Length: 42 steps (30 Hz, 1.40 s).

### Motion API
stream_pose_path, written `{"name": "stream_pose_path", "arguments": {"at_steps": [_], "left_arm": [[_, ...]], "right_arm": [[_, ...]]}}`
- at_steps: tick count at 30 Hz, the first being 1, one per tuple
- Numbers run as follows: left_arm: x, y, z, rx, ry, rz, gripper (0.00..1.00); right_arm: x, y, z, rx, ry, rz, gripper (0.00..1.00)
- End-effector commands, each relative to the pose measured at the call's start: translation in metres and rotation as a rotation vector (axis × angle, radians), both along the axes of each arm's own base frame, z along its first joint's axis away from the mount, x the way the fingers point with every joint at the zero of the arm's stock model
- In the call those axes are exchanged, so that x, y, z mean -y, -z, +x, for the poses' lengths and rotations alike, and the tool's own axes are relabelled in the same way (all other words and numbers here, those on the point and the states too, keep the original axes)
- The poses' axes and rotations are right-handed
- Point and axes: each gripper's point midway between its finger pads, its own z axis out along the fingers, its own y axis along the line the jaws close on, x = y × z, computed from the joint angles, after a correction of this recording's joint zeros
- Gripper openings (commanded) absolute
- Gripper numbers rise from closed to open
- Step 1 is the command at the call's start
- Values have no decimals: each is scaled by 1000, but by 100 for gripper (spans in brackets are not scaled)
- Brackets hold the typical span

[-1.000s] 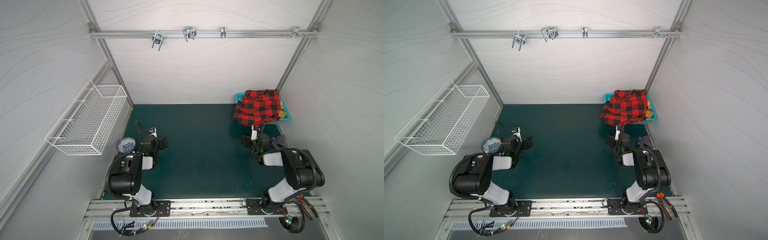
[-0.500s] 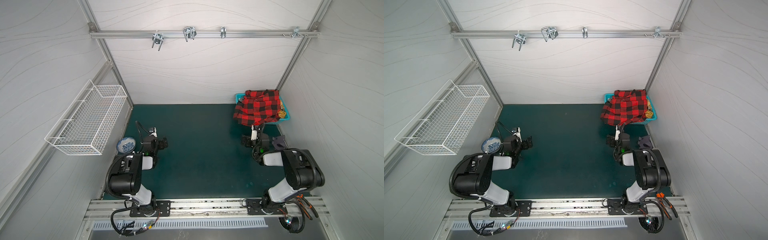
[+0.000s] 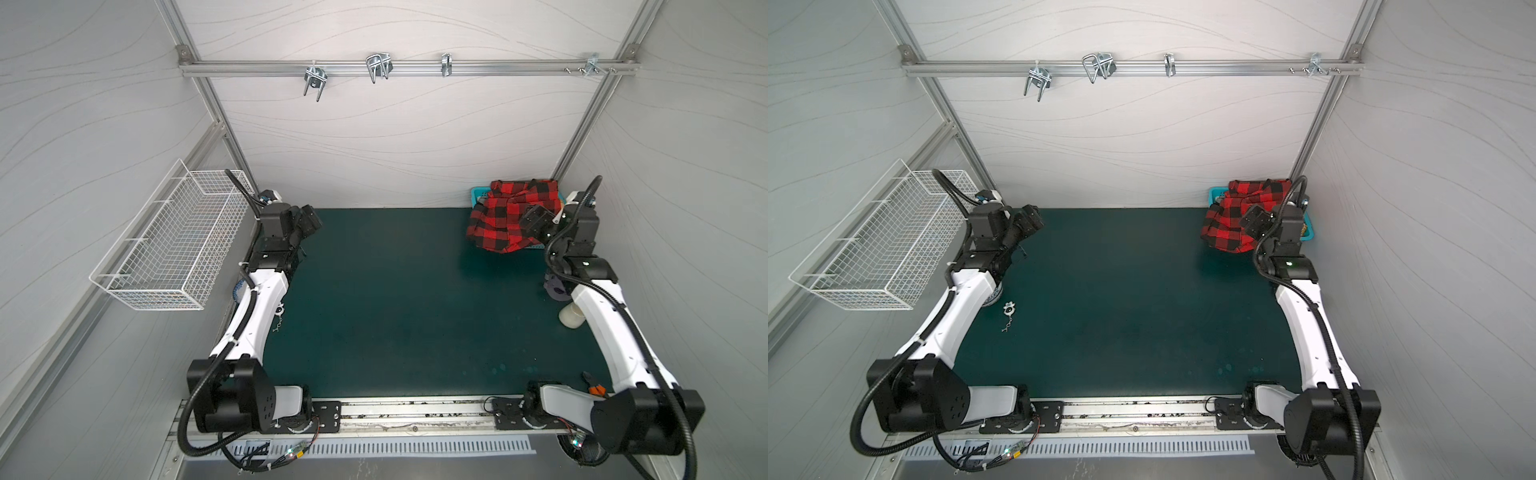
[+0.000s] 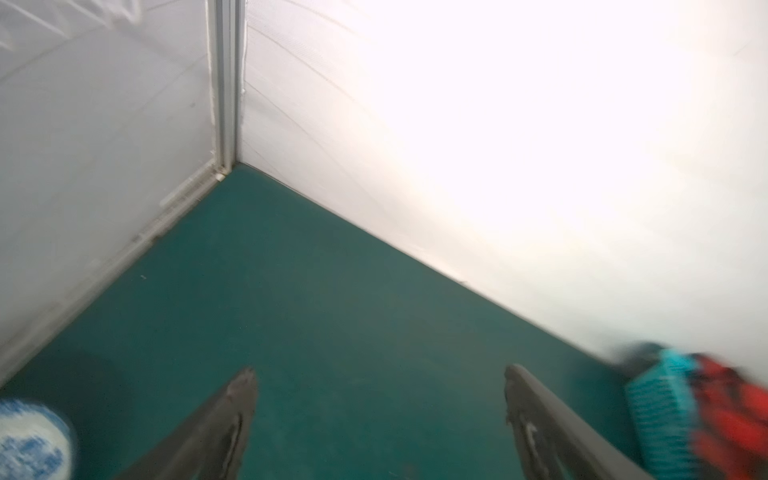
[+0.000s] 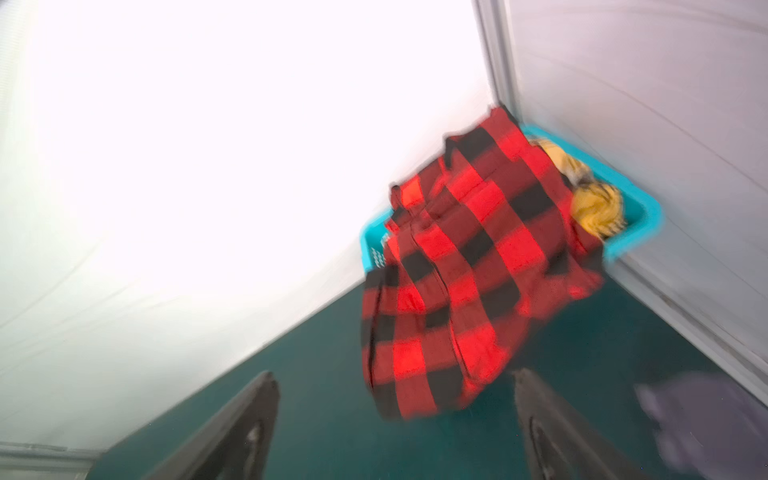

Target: Fold and stack the long sleeve shirts

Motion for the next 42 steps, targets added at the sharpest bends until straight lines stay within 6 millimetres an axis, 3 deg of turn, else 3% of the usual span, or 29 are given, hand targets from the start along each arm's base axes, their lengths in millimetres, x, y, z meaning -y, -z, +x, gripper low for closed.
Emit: {"name": "stream_pose_path", "arguments": {"at_steps": [1, 4, 9, 13, 18, 22, 28, 34, 40, 42], "left_arm": [[17, 100, -60, -388, -47, -192, 95], [29, 108, -88, -436, 2, -137, 95], [69, 103, -115, -426, 137, -69, 99], [115, 110, -118, -442, 275, -46, 98], [138, 137, -116, -532, 333, -121, 92], [163, 162, -116, -589, 405, -215, 86], [168, 176, -119, -626, 445, -203, 83], [162, 173, -116, -631, 460, -114, 82], [168, 174, -113, -641, 467, -156, 79], [170, 174, -113, -643, 469, -170, 79]], "right_arm": [[-53, 79, -34, -446, -141, -40, 99], [-67, 70, -37, -514, -190, -160, 99], [-51, 72, -12, -635, -174, -226, 95], [-46, 83, 16, -647, -195, -189, 94], [-82, 101, 46, -623, -336, -280, 84], [-94, 126, 73, -664, -359, -387, 74], [-107, 155, 99, -699, -380, -520, 70], [-91, 182, 104, -790, -314, -647, 56], [-91, 211, 107, -840, -327, -658, 51], [-91, 213, 108, -842, -317, -658, 44]]}}
